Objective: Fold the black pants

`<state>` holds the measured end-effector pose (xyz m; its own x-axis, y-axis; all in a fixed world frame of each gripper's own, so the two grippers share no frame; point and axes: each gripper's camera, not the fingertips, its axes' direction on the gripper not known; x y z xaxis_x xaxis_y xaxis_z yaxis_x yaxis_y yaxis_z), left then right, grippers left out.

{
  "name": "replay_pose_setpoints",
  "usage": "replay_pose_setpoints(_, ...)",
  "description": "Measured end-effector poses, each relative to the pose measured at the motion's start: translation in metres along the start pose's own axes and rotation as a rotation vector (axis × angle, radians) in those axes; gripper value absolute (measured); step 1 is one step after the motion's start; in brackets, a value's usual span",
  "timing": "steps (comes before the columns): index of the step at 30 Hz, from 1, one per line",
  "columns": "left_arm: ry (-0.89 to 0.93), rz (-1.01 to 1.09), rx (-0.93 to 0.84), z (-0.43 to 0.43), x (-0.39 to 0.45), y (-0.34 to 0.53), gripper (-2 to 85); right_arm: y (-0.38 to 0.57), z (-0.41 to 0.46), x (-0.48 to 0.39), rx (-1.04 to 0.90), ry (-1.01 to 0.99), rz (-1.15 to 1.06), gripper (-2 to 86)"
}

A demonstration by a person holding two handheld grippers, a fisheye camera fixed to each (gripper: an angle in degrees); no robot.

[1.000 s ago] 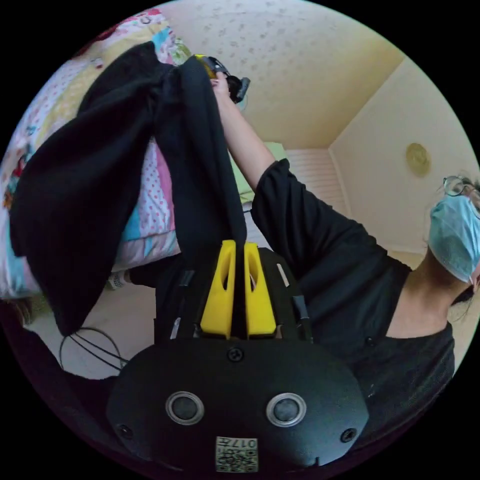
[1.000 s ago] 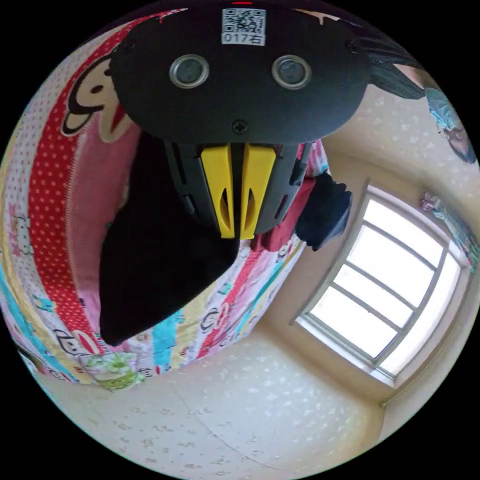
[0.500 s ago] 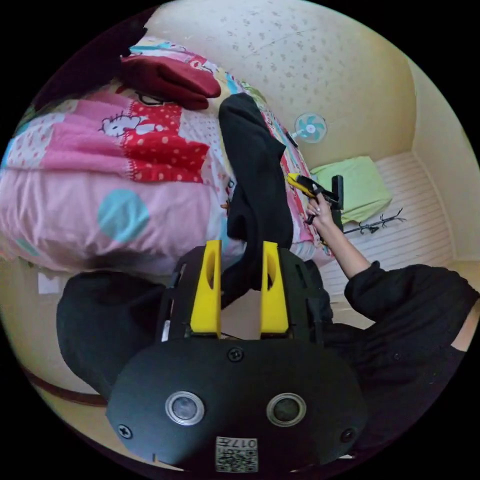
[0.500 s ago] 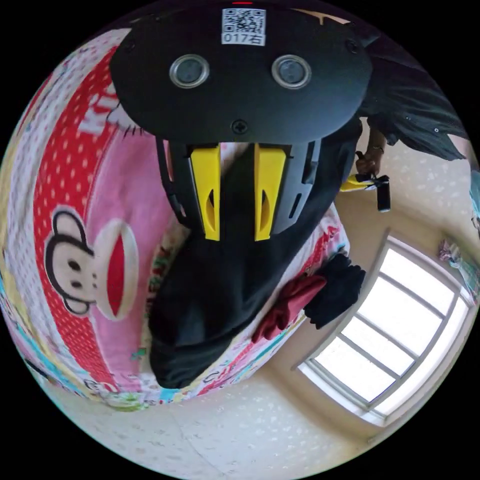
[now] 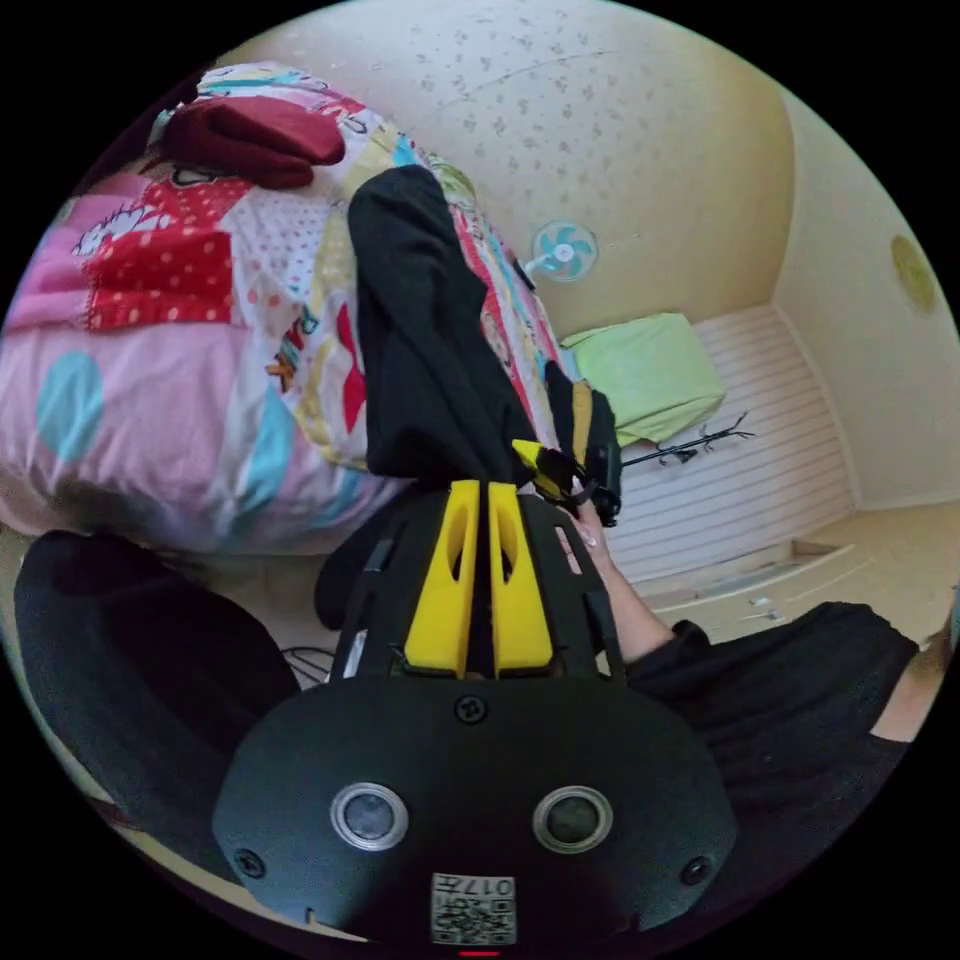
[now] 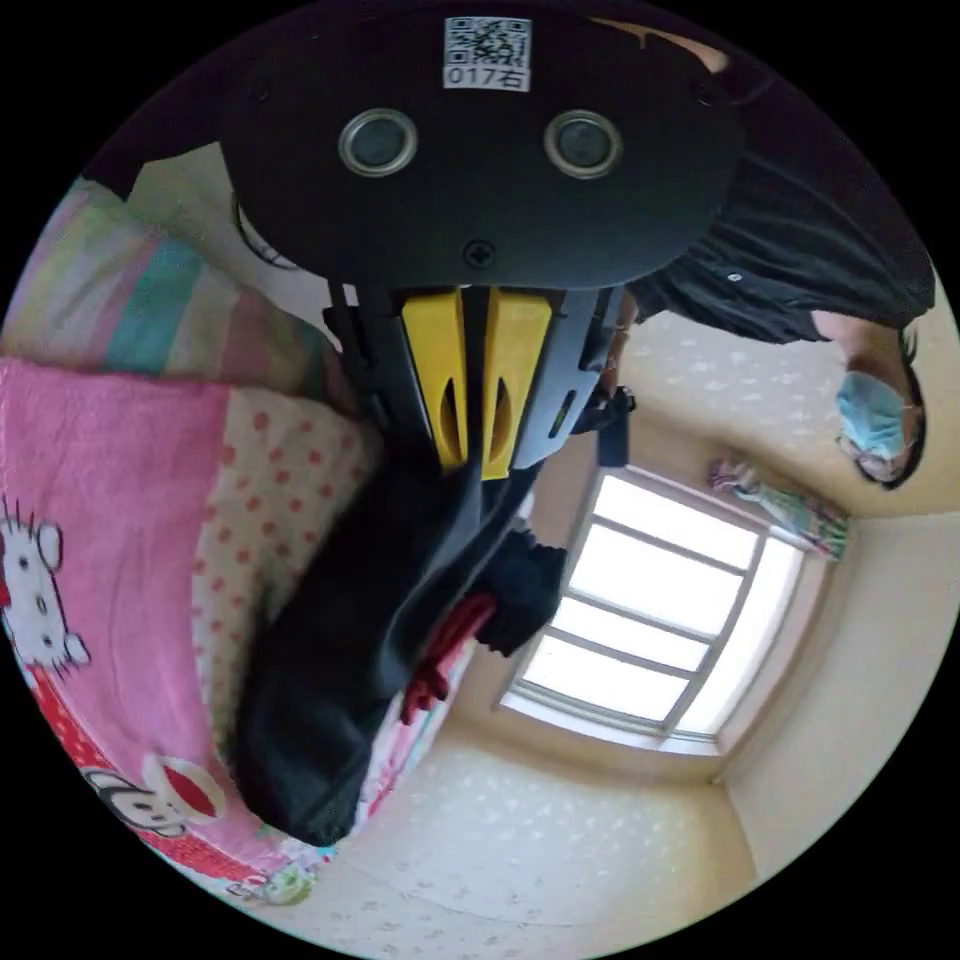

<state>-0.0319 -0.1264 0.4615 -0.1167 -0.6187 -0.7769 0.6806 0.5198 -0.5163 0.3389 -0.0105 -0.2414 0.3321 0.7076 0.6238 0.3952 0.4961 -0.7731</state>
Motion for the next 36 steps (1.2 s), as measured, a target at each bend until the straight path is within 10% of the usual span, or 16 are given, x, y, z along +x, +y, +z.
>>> replay_pose_setpoints(3, 0.197, -0.024, -0.028, -0.020, 0.026, 0.004, -0.8, -0.023, -0.057, -0.041, 0.089, -0.178, -0.071, 3.5)
replay_pose_setpoints(5, 0.257, -0.021, -0.202, -0.004, 0.034, 0.017, -0.7, -0.030, -0.075, -0.059, 0.020, 0.047, -0.119, 4.4)
replay_pose_setpoints(9, -0.290, -0.204, -0.322, 0.024, 0.002, 0.056, 0.4, -0.019, -0.052, -0.027, -0.244, 0.428, 0.017, 9.3)
replay_pose_setpoints(19, -0.457, -0.032, -0.084, 0.036, -0.023, -0.014, 10.1, 0.016, -0.022, 0.023, -0.148, 0.400, 0.157, 13.6)
replay_pose_setpoints(29, 0.136, -0.052, 0.005, 0.001, 0.030, 0.011, 1.6, 0.024, -0.043, 0.009, -0.021, 0.314, 0.143, 13.1)
replay_pose_setpoints(33, -0.419, -0.263, -0.349, 0.004, -0.010, 0.029, 1.6, 0.026, -0.043, 0.015, -0.027, 0.347, 0.154, 12.7)
replay_pose_setpoints(36, -0.632, -0.251, -0.293, -0.008, 0.002, 0.039, 5.4, 0.026, -0.044, 0.021, -0.012, 0.340, 0.173, 12.7)
